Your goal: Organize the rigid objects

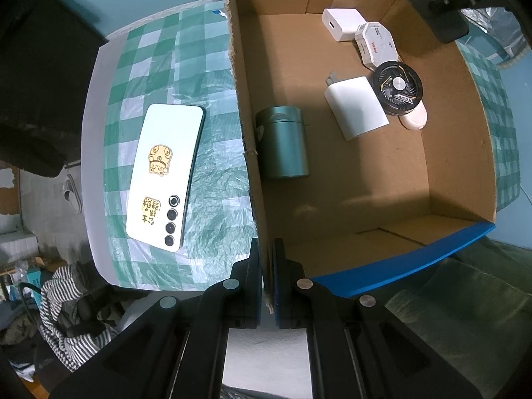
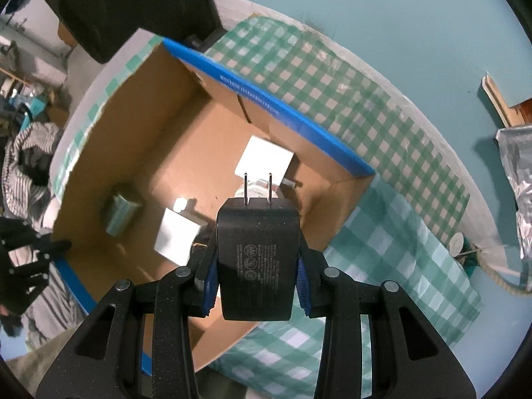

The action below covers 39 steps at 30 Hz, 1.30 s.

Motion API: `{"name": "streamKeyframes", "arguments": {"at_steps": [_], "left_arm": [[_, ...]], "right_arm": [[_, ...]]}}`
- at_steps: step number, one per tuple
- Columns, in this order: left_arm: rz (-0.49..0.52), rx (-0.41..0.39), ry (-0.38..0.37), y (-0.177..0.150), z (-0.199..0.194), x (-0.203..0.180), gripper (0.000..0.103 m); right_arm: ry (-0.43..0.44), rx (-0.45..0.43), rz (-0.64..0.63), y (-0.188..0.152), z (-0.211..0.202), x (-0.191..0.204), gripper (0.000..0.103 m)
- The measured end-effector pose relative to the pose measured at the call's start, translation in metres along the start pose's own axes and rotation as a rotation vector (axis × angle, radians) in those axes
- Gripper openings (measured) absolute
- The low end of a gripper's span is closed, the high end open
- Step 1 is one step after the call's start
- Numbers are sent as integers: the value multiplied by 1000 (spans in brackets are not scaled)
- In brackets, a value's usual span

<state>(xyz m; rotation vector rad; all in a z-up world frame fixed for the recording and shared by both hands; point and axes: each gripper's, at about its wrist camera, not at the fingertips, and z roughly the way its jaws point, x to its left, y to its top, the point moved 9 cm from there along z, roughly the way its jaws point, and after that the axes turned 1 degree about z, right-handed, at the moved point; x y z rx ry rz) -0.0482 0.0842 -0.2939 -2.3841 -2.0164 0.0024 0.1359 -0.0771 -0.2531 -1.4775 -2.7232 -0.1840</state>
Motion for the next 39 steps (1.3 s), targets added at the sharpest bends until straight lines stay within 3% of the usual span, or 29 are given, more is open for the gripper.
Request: {"name": "streamKeyframes", "arguments": {"at_steps": [13,20,34,39], "left_arm": [[2,-1,3,1,0,0,5],[-1,-1,4,2,0,0,5],[-14,-13,16,11,-6,4,6],[-48,-67,46,25,-21,10,12]], "right_arm": [[-4,-13,42,1,6,-2,37],[-6,-53,67,-2,-10,-2,60],[5,-147,177,-21,-49,-9,68],[2,-194,226,-31,-71,-13,69]]}}
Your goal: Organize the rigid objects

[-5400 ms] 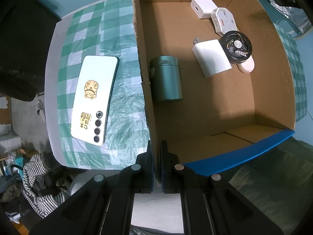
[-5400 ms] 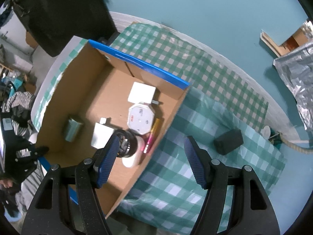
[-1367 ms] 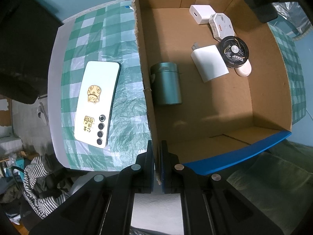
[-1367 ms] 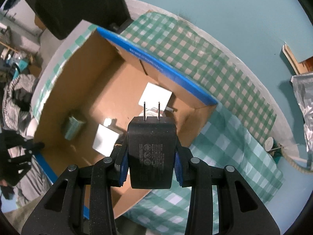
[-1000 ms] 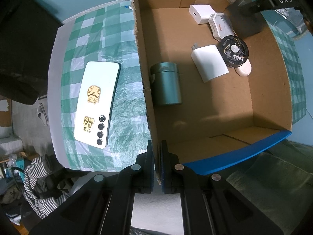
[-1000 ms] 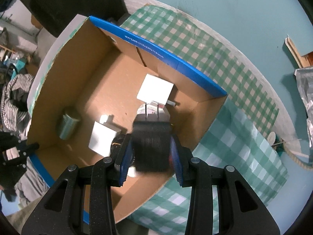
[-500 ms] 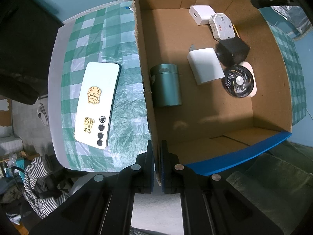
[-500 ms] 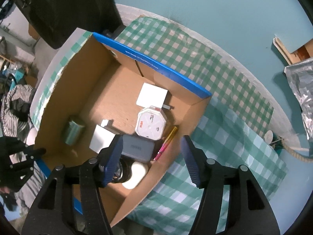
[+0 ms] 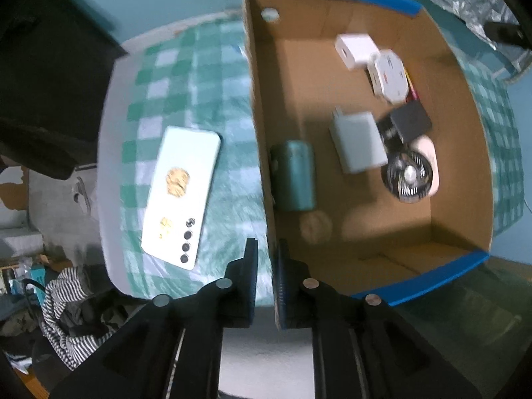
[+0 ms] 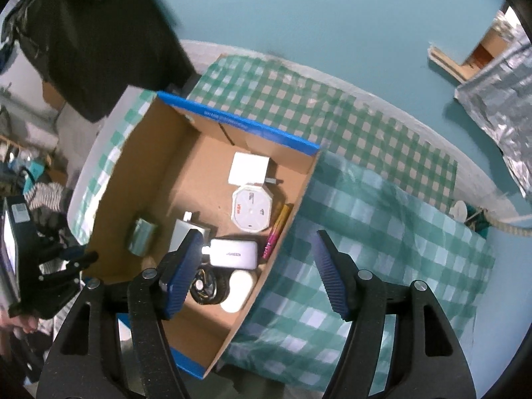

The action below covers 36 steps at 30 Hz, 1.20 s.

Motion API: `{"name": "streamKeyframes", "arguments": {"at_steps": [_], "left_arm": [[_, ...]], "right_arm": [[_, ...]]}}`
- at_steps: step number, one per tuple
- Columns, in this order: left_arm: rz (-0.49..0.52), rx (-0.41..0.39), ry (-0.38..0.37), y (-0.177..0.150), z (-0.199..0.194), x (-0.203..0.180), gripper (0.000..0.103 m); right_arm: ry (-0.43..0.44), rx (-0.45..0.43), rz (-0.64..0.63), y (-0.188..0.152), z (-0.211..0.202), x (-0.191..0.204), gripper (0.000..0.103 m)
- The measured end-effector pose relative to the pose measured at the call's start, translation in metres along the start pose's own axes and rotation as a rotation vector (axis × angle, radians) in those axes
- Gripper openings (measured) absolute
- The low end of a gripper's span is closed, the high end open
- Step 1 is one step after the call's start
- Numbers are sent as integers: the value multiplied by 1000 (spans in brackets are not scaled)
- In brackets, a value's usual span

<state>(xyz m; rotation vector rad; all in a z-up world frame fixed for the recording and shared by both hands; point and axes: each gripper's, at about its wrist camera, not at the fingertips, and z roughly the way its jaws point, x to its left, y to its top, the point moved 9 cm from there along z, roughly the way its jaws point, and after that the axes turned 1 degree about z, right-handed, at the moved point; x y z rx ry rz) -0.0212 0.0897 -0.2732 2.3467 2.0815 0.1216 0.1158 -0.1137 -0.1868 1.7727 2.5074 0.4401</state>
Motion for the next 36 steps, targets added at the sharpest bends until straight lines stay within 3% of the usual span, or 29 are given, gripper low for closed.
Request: {"name": "streamKeyframes", "arguments": {"at_steps": [7,9,16,18,21,27,36], "left_arm": [[12,-105,46,28,-35,-2,14],[3,-141,33,37,-48,-7,29],[4,-307,-2,66,-104,-38,49],[10,-353,10,74,-122,-47,67],[17,-398,-2,81,-141,-59,82],[65,-443,57,90,-161,-79,90],[63,-480,41,93,-178,-96,97]], "right_arm": [[-9,-104,96,-7,-37,-18,71],[-20,-140,128,-11,-49,-24,71],[-108,-257,192,-22,-97,-47,72],[-131,-293,213,-25,-112,-55,72],[-141,-346,249,-28,-132,-66,72],[-195,-396,254,-31,-157,-77,72],[-225,-423,269,-35,-172,-96,73]]}}
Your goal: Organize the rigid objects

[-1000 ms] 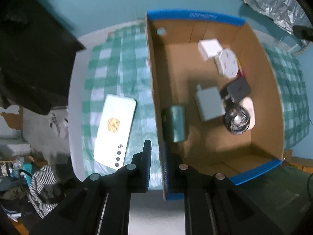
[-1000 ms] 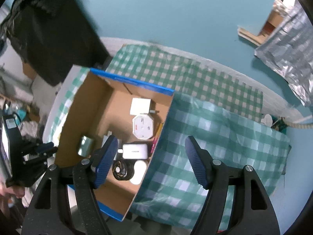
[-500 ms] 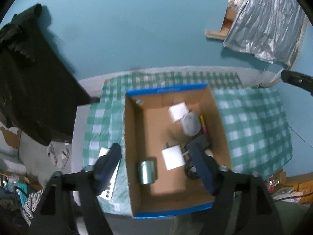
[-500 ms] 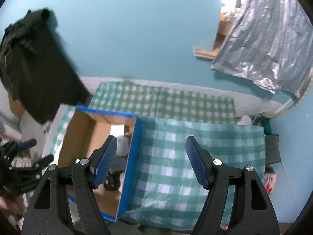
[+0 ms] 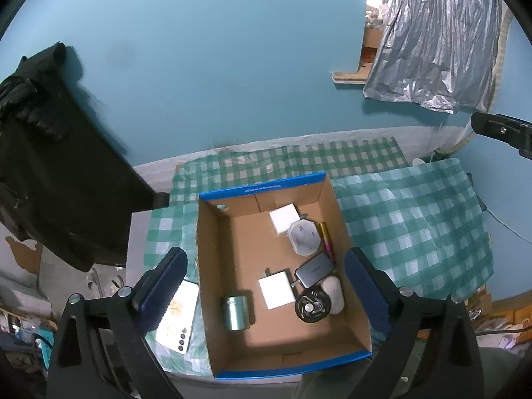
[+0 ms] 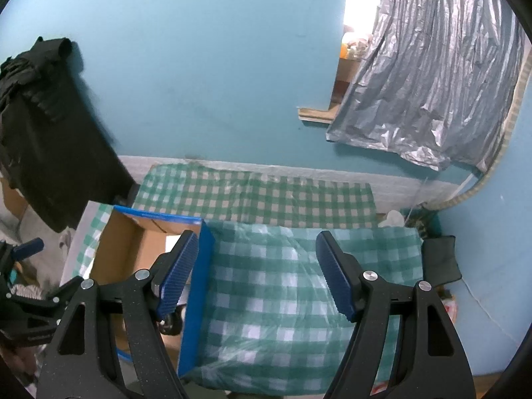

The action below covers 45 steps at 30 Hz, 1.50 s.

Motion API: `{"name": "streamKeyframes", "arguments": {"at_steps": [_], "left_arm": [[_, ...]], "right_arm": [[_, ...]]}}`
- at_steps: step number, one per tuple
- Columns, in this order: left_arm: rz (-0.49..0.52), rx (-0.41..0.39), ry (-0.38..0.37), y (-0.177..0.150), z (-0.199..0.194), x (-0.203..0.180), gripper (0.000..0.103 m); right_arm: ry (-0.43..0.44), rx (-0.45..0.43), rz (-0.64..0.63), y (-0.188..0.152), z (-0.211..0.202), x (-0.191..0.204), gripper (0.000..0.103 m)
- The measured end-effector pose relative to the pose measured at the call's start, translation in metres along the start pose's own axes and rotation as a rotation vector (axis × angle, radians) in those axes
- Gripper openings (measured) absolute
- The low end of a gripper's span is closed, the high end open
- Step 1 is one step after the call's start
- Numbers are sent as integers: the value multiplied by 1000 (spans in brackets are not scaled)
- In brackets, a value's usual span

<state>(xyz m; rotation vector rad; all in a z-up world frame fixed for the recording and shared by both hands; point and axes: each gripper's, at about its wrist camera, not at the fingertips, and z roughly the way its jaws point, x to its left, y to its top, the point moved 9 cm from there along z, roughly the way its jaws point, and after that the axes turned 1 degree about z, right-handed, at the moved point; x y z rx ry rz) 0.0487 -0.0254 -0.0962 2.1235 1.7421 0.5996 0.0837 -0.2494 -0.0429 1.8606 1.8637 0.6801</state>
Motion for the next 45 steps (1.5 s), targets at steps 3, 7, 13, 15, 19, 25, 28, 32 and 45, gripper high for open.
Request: {"name": "streamKeyframes", "arguments": {"at_steps": [3,7,13,15,19,25,28,32,45], "left_arm": [[-2,7,4,3,-2,-3,100],[-13,-5,56,8,-5,-1,101],[-25,-27,54,16,-15,-7,101],[-17,-28,62,17,-15,-10,101],[-9,-18,63,18,-13,-16,101],[-15,-14,65,17,-14,-19,102],[-22,-6,49,15,-12,-22,101],[-22,-3,47,14,-11,-24,101],[-21,4,52,14,-10,-29,101]], "right_arm": [[0,-3,-1,1,0,-5,73],[-7,-8,-2,4,1,-11,73],[-1,-1,-1,3,5,-18,73],[2,-3,1,4,5,-19,73],[3,-3,0,4,6,-21,73],[12,8,3,3,7,-22,73],[13,11,4,4,8,-22,73],[14,13,5,3,8,-24,73],[14,23,4,-4,8,-29,73]]}}
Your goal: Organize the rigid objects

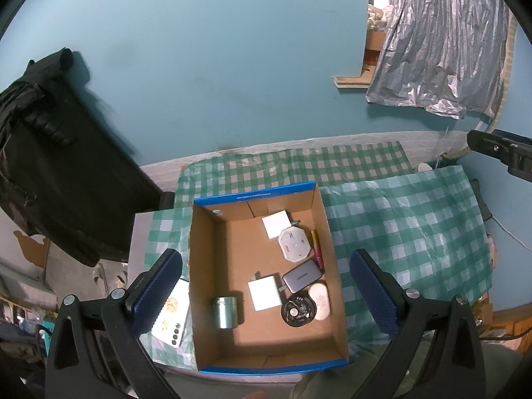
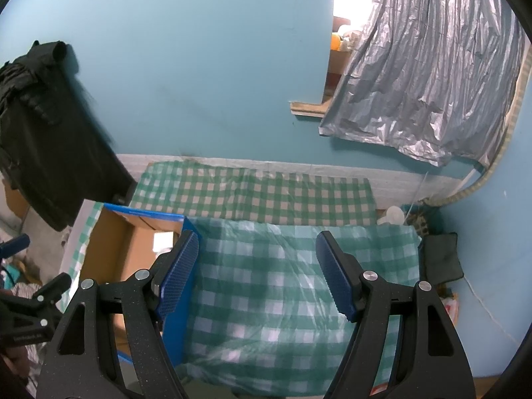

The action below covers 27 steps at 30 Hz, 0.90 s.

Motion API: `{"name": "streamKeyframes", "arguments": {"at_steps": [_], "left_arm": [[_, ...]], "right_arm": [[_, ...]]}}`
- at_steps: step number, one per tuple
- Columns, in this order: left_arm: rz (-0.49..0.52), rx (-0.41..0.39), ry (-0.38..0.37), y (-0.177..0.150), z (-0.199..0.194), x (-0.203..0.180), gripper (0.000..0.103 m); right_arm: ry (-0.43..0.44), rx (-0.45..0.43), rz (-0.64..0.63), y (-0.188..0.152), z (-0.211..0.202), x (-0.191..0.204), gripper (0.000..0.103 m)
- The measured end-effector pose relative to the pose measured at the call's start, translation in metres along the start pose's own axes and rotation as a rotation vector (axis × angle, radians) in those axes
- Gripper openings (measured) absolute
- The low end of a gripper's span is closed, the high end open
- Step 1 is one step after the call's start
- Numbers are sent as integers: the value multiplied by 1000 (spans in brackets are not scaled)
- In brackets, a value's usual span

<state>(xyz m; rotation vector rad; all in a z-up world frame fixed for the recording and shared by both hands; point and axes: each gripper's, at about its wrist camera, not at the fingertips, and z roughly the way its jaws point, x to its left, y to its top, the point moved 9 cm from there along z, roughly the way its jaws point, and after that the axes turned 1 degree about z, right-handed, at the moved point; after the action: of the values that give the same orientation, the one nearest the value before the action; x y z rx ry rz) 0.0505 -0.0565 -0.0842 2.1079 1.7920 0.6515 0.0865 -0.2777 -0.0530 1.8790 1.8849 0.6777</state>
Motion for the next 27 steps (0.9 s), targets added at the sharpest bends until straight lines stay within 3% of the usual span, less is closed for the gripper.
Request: {"name": "streamKeyframes", "arguments": {"at_steps": [27], "left_arm": [[3,18,1,-4,1,-2,102]], "right_arm": [[-2,13,-2,-4,4,2,73]]}}
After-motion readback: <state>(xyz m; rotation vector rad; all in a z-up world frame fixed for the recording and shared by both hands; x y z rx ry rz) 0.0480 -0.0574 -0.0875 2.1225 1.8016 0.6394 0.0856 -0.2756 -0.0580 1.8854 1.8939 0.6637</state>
